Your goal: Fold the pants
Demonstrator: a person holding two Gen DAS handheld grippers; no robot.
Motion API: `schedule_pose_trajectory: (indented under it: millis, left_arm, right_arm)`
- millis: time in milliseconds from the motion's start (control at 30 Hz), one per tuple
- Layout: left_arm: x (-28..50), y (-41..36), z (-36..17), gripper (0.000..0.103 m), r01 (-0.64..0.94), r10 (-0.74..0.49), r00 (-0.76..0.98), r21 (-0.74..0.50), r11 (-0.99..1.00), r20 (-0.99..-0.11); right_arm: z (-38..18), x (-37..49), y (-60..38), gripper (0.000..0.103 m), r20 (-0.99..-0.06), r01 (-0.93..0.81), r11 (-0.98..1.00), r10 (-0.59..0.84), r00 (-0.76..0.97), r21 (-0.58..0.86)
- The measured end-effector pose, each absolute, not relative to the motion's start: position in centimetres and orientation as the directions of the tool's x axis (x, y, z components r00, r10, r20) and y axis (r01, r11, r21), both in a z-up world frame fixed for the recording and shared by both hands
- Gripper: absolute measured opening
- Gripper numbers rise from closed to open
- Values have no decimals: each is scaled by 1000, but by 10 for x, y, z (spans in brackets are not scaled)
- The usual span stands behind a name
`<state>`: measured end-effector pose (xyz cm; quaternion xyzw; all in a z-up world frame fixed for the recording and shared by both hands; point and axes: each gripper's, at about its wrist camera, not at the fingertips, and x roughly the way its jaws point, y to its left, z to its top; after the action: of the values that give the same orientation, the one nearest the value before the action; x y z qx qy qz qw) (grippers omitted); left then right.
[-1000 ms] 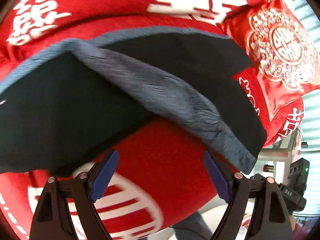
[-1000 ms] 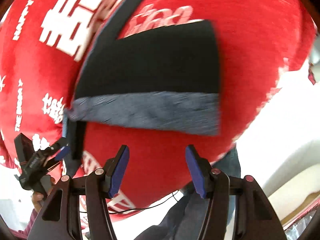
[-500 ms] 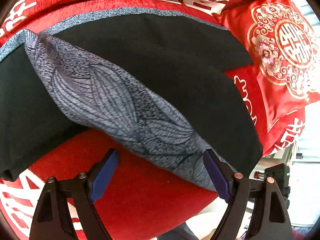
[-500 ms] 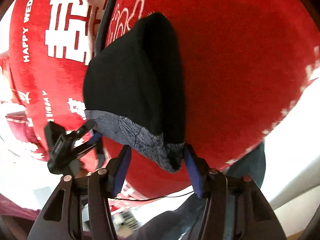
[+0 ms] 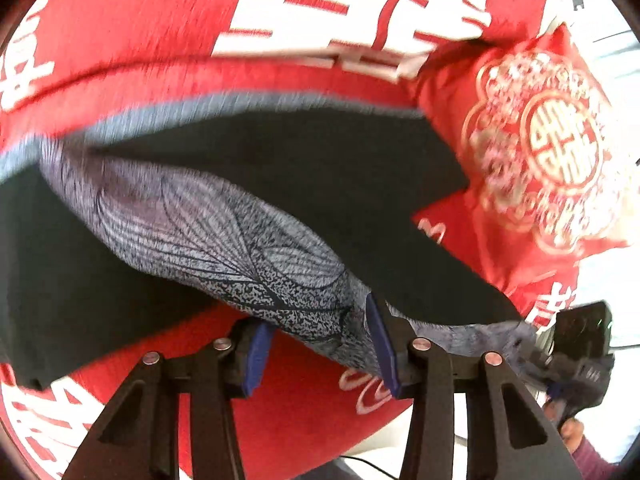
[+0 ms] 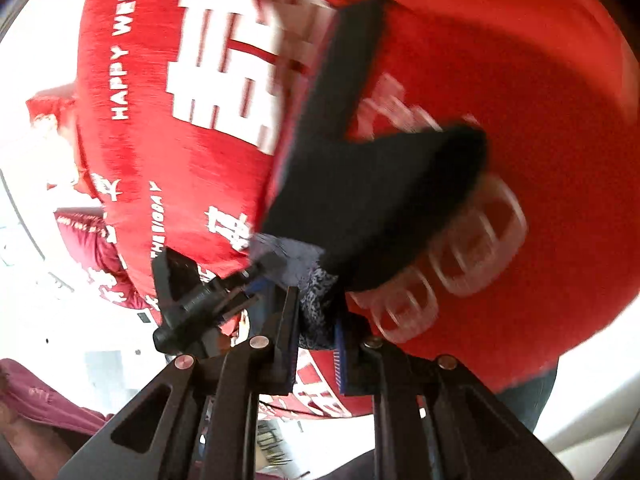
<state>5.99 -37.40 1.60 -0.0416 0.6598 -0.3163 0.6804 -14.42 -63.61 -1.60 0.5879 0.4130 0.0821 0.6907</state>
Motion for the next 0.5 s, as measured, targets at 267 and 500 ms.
schedule_pose_trajectory:
  millis: [267,500]
  left_arm:
    - [133,-407,30,57,367,-455,40,-410,835,-890]
    - [158,-398,37,73,396,-378,84,-317,862,-922]
  right_arm:
    - [18,-20,-704,15,-558,337,451,574,600,826]
    - [0,71,-711,16,-786,354,723,429,444,594]
